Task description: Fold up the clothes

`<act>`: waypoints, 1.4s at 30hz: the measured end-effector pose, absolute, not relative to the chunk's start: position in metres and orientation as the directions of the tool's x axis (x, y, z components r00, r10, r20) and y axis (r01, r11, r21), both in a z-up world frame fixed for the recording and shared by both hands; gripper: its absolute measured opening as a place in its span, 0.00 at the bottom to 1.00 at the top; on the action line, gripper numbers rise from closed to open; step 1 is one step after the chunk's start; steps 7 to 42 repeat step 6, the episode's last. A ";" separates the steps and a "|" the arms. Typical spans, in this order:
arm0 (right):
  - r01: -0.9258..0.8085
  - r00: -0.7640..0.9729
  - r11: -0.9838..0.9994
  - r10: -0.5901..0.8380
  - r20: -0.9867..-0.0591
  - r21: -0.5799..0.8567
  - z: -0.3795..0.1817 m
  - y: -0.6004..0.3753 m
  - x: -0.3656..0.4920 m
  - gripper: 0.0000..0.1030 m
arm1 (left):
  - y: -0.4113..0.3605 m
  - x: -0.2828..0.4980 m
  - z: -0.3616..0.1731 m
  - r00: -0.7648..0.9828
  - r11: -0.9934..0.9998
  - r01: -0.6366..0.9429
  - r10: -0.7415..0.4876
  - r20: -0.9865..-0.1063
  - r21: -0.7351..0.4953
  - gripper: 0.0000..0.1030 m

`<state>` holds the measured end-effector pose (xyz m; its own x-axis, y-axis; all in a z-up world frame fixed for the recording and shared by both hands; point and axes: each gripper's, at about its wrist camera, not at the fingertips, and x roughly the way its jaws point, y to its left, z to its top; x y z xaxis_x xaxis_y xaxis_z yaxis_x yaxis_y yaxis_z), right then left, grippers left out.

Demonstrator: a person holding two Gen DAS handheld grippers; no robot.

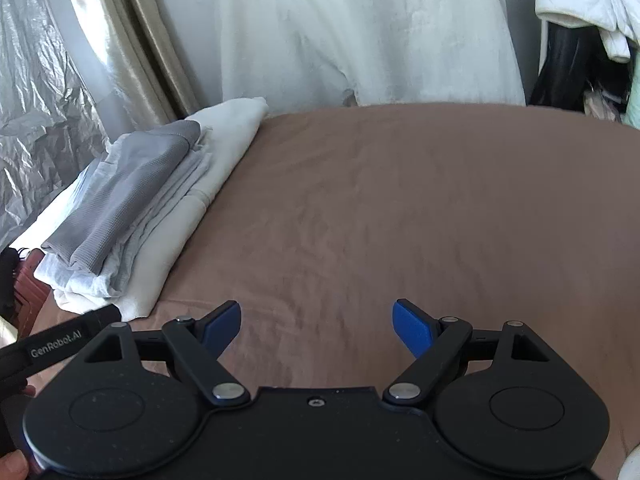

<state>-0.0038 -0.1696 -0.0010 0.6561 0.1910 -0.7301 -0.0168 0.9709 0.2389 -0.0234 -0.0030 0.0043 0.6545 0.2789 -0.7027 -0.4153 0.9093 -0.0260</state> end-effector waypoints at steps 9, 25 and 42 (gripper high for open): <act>-0.034 0.652 0.968 0.210 -0.729 0.248 0.000 -0.166 -0.006 0.84 | -0.002 -0.023 0.005 0.645 0.906 -0.424 0.292 -0.706 -0.013 1.00; -0.034 0.652 0.968 0.210 -0.729 0.248 0.000 -0.166 -0.006 0.84 | -0.002 -0.023 0.005 0.645 0.906 -0.424 0.292 -0.706 -0.013 1.00; -0.034 0.652 0.968 0.210 -0.729 0.248 0.000 -0.166 -0.006 0.84 | -0.002 -0.023 0.005 0.645 0.906 -0.424 0.292 -0.706 -0.013 1.00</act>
